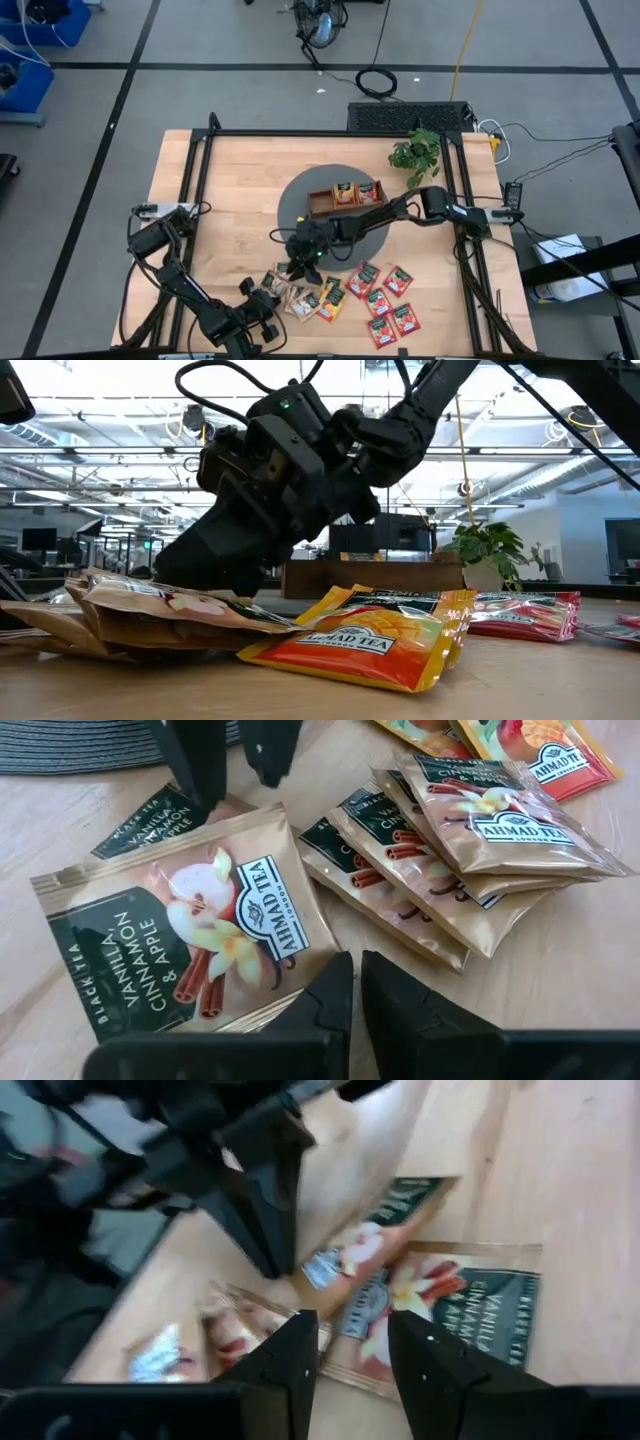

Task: Pick & Place Tea
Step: Put the gold tea bag into the left compartment of the wooden organizer

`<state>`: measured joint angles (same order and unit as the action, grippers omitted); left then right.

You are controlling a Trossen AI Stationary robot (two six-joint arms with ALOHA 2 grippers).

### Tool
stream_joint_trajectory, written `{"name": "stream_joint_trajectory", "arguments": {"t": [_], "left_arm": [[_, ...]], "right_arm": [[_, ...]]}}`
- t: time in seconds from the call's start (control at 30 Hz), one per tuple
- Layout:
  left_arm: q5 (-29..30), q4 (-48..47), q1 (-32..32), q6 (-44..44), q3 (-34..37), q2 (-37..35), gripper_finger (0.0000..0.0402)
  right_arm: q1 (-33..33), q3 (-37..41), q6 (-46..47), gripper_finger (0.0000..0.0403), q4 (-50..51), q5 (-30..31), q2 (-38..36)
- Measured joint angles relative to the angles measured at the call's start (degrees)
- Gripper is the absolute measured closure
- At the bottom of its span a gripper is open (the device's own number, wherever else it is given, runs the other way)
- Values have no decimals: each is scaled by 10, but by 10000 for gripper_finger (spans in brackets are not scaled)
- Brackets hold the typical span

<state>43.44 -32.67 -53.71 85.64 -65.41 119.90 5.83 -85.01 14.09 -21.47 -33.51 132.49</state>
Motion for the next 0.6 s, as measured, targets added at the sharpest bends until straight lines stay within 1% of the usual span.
{"name": "stream_joint_trajectory", "arguments": {"t": [0.23, 0.4, 0.6], "left_arm": [[0, 0, 0, -3, 0, 0, 367], [0, -1, 1, -6, 0, 0, 367], [1, -1, 2, -11, 0, 0, 367]], "right_arm": [[7, 0, 4, 289, -15, 2, 0], [14, 0, 4, 289, -6, 5, 1], [19, 0, 10, 289, -23, 24, 9]]}}
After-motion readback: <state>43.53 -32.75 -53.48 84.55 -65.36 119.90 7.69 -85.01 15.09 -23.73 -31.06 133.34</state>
